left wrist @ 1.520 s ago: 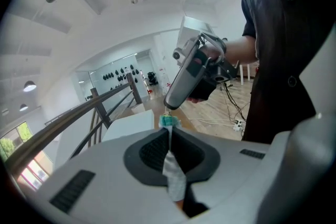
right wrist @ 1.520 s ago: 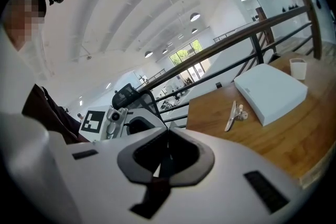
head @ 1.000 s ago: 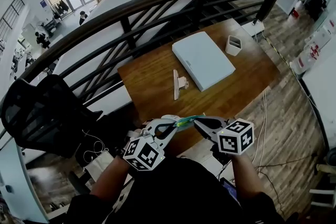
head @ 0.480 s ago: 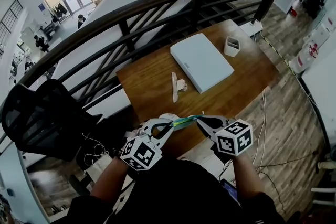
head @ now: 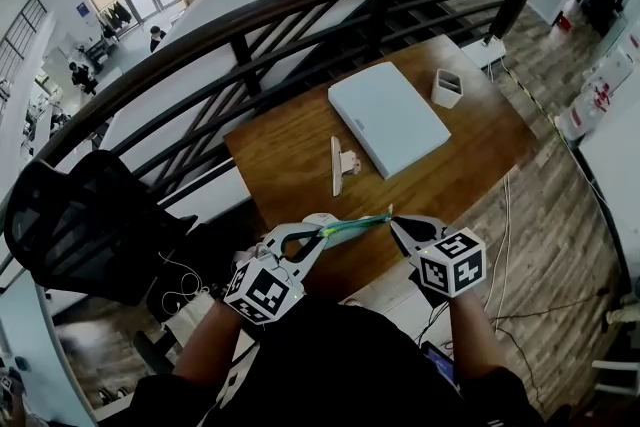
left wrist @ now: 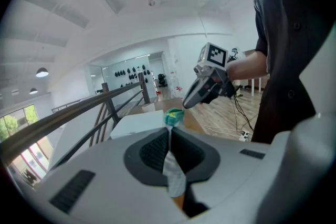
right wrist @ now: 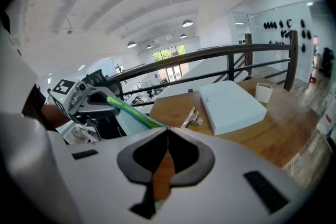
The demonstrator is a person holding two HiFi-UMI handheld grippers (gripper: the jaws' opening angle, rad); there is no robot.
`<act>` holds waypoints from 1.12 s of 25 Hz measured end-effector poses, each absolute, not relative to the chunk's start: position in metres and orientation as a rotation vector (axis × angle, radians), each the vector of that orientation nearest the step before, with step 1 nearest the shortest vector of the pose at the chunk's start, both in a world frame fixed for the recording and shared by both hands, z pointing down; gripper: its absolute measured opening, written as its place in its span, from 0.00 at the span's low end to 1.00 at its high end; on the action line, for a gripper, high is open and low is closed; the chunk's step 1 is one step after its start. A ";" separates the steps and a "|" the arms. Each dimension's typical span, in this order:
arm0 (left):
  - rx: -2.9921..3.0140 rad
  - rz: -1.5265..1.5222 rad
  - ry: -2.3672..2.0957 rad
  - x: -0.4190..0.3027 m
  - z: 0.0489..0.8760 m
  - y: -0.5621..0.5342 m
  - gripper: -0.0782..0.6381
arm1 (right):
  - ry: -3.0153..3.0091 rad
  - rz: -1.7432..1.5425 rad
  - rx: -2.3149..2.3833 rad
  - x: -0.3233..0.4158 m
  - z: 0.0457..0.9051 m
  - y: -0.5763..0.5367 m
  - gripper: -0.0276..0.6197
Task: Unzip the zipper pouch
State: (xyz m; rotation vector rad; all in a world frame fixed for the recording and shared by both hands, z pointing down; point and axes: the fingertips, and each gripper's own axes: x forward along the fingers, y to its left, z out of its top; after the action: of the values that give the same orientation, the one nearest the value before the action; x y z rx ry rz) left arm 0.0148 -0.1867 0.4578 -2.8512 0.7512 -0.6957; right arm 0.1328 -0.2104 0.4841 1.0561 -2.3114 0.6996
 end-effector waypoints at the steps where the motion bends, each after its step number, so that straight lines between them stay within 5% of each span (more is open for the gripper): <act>1: -2.858 -0.693 0.759 0.013 0.458 -0.188 0.13 | -2.308 0.695 1.057 0.134 0.485 -0.211 0.05; 23: -2.962 -0.642 0.843 0.013 0.469 -0.223 0.15 | -2.218 0.601 1.197 0.155 0.482 -0.239 0.05; 26: -3.059 -0.580 0.885 0.014 0.469 -0.236 0.42 | -2.185 0.561 1.261 0.163 0.482 -0.251 0.19; 28: -3.100 -0.504 0.941 0.011 0.461 -0.243 0.44 | -2.197 0.571 1.289 0.165 0.480 -0.254 0.23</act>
State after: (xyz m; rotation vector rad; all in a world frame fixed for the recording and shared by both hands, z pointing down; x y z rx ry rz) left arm 0.0106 -0.2428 0.4615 -3.1000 0.9409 -0.5041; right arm 0.1646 -0.2542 0.4798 1.2886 -2.1971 0.5715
